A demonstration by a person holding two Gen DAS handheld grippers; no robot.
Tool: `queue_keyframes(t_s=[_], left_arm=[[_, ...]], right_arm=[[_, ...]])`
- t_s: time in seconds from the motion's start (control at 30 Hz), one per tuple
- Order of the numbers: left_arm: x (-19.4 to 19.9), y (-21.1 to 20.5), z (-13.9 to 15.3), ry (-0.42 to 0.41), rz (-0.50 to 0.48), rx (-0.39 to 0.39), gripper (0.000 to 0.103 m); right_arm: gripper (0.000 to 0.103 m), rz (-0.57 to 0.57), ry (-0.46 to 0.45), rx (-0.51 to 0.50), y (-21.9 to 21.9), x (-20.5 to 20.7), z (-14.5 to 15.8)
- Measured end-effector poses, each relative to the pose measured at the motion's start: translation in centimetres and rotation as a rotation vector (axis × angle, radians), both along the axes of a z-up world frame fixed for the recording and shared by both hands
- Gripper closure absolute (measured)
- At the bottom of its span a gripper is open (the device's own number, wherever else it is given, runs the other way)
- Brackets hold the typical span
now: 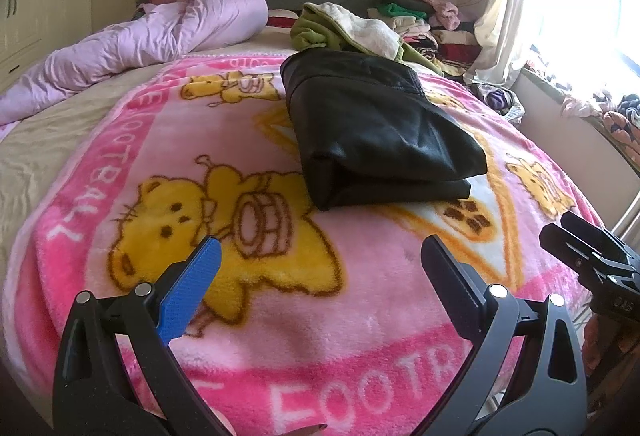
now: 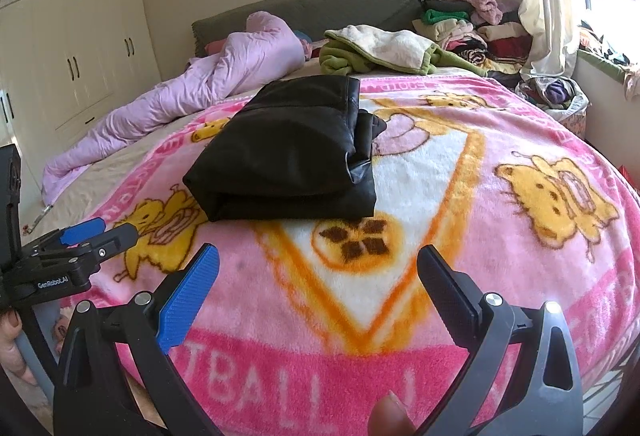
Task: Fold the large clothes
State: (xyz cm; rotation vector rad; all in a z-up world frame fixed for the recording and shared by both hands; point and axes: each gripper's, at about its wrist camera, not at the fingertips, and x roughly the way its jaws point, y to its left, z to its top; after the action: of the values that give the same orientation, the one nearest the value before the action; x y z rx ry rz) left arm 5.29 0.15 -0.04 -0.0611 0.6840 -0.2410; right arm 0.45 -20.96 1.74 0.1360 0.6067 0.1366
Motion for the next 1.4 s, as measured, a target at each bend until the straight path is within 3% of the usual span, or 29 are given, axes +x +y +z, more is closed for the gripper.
queue_keyframes(t_s=[1.4], left_arm=[[0.29,0.41,-0.4,0.018,0.028,0.025,0.009]], right_arm=[[0.004,-0.016,0.011,-0.009,0.4,-0.35,-0.68]])
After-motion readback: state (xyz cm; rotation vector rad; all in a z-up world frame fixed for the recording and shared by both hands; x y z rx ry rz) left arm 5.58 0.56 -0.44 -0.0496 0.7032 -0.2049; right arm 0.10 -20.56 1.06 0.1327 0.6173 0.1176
